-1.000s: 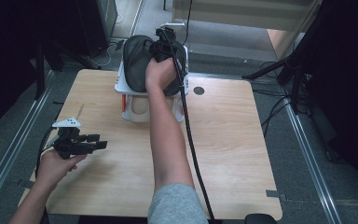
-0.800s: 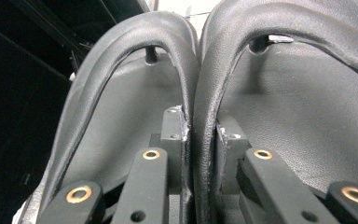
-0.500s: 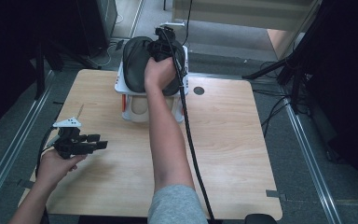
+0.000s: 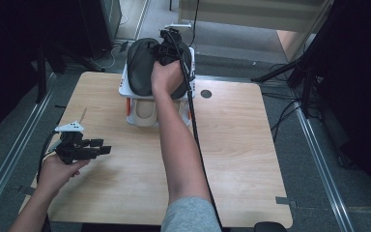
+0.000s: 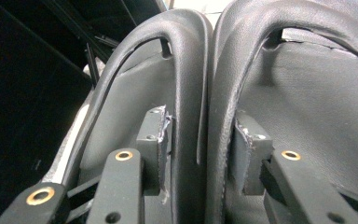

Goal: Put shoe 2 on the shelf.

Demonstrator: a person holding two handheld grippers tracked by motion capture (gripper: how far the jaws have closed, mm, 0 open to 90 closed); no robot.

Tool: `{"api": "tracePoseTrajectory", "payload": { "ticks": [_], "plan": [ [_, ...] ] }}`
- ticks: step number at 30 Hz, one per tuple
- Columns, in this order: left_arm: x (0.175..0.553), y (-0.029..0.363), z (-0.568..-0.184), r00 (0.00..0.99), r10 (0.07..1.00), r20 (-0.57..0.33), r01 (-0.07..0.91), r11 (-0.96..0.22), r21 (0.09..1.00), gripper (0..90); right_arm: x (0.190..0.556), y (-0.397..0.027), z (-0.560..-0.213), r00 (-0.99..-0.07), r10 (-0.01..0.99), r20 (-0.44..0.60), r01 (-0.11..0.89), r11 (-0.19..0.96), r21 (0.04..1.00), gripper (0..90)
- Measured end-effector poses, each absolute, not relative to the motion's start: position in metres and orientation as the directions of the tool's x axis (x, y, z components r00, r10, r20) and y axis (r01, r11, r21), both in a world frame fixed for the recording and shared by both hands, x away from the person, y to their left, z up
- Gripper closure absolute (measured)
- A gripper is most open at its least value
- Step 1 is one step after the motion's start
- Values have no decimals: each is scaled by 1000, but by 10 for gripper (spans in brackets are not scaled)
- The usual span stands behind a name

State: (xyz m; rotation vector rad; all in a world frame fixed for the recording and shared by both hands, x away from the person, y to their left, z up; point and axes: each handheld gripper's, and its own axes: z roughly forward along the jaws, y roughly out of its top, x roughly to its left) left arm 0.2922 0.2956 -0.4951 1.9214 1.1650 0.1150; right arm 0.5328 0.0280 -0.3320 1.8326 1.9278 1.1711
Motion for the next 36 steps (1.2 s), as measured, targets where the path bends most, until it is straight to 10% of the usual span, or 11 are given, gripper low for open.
{"api": "tracePoseTrajectory", "payload": {
  "ticks": [36],
  "plan": [
    [294,294,-496,543,773,-329,690,-188,699,446,440,-23,-319,-534,783,320,667,157,728,621]
  ]
}}
